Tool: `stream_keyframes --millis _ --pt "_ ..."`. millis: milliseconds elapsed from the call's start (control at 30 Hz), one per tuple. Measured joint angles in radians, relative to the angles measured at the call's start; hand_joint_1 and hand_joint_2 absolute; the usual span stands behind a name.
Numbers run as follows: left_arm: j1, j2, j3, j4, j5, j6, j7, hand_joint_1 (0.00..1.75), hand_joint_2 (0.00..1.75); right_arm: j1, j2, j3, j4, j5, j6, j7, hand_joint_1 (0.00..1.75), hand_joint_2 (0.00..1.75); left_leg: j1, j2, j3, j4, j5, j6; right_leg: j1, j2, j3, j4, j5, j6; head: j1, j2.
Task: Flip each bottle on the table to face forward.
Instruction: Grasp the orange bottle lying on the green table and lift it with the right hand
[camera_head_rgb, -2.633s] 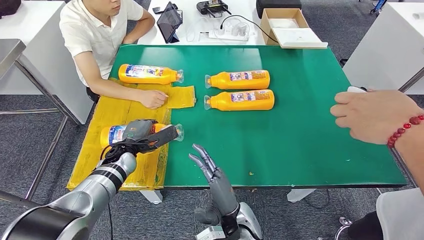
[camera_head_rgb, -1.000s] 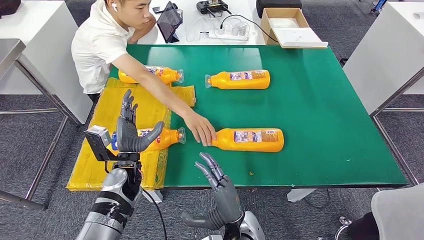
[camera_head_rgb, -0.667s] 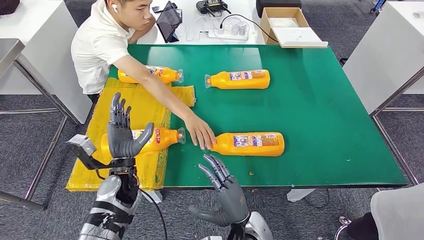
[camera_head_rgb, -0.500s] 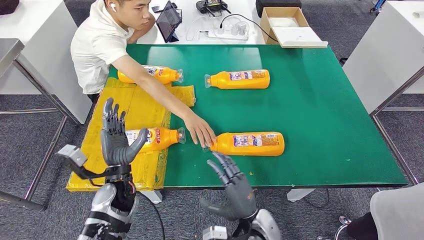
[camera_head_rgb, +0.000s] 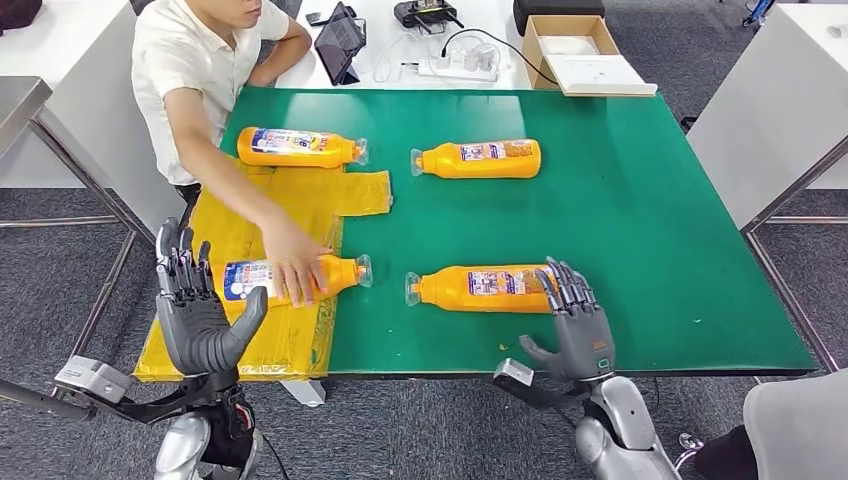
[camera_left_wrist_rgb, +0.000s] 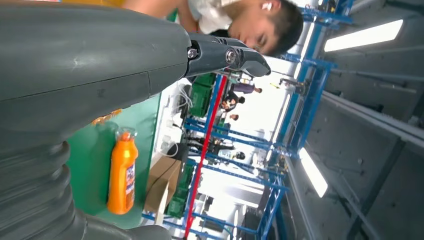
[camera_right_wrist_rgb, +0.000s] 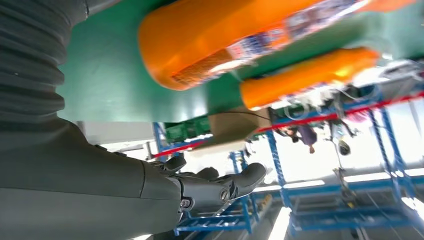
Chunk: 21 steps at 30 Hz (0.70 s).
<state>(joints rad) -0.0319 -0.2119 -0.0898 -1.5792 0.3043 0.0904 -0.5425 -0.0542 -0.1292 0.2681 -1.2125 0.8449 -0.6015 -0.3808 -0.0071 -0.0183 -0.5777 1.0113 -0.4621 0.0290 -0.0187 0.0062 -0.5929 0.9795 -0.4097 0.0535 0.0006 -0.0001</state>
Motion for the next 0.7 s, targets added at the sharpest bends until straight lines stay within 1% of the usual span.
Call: stream_keyframes --millis 67,133,167,267,367,567,700 --pt "0.029 0.001 -0.016 -0.056 -0.026 0.020 -0.013 0.00 1.75 -0.026 -0.018 -0.068 0.040 0.058 0.011 0.041 0.00 1.75 0.001 0.000 0.000 0.000 0.000 0.000 0.001 0.000 0.000 0.000 0.000 0.000 0.000 0.000" --pt "0.041 0.004 -0.050 -0.079 -0.063 0.044 -0.028 0.00 1.75 -0.087 -0.036 -0.102 0.135 0.117 0.027 0.084 0.00 1.75 0.001 0.000 0.000 0.000 0.000 0.000 0.001 0.000 0.000 0.000 0.000 0.000 0.000 0.000" --pt "0.042 0.006 -0.065 -0.082 -0.076 0.052 -0.032 0.00 1.75 -0.116 -0.042 -0.109 0.181 0.134 0.034 0.093 0.00 1.75 0.001 0.000 0.000 0.000 0.000 0.000 0.001 0.000 0.000 0.000 0.000 0.000 0.000 0.000" --pt "0.042 0.008 -0.075 -0.082 -0.083 0.058 -0.034 0.00 1.75 -0.145 -0.042 -0.110 0.234 0.151 0.034 0.098 0.00 1.75 0.001 0.000 0.000 0.000 0.000 0.000 0.001 0.000 0.000 0.000 0.000 0.000 0.000 0.000" --pt "0.040 0.009 -0.086 -0.082 -0.084 0.061 -0.034 0.00 1.75 -0.175 -0.042 -0.109 0.268 0.155 0.054 0.105 0.00 1.75 0.001 0.001 0.000 0.000 0.000 0.000 0.001 0.000 0.000 0.000 0.000 0.000 0.000 0.000" --pt "0.017 0.010 -0.124 -0.074 -0.084 0.056 -0.026 0.00 1.75 -0.281 -0.034 -0.108 0.396 0.152 0.118 0.138 0.00 1.75 0.001 0.001 0.000 0.000 0.001 0.000 0.001 0.000 0.000 0.000 0.001 0.000 0.000 0.000" --pt "-0.005 0.012 -0.150 -0.060 -0.077 0.052 -0.013 0.00 1.75 -0.354 -0.023 -0.104 0.512 0.143 0.186 0.153 0.00 1.75 0.001 0.000 0.000 0.000 0.001 0.000 0.001 0.000 0.001 0.001 0.001 0.001 0.000 0.000"
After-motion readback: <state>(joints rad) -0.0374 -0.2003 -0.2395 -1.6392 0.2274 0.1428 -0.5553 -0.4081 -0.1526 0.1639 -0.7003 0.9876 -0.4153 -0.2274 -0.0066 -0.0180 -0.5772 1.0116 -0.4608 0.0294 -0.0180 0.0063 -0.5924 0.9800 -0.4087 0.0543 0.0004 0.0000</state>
